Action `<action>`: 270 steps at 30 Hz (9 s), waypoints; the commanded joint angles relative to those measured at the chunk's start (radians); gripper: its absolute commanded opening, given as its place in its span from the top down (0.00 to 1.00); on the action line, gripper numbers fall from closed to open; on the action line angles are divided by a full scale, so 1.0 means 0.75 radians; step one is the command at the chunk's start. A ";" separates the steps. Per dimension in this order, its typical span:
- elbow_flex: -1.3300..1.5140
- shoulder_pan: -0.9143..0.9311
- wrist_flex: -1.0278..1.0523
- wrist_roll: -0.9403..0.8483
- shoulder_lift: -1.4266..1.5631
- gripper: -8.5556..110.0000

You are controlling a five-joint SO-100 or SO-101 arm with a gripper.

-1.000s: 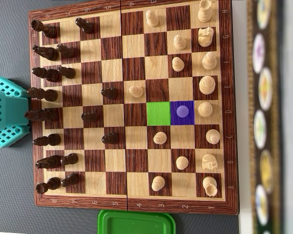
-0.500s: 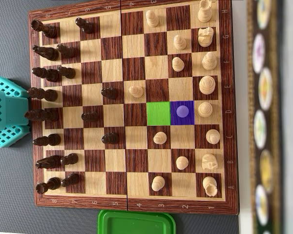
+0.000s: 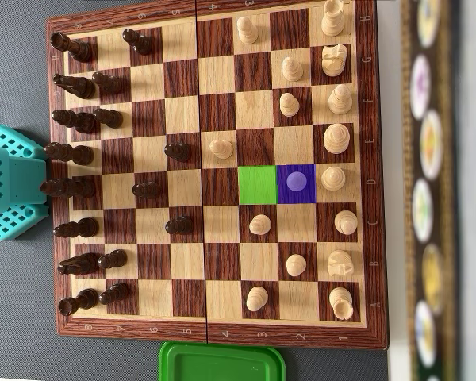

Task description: Play chess

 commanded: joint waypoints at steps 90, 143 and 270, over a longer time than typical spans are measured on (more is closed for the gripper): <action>-0.460 0.006 1.565 -0.008 -0.002 0.93; -0.738 -0.086 3.882 0.006 -0.385 0.92; -2.788 0.018 4.082 0.008 -3.078 0.81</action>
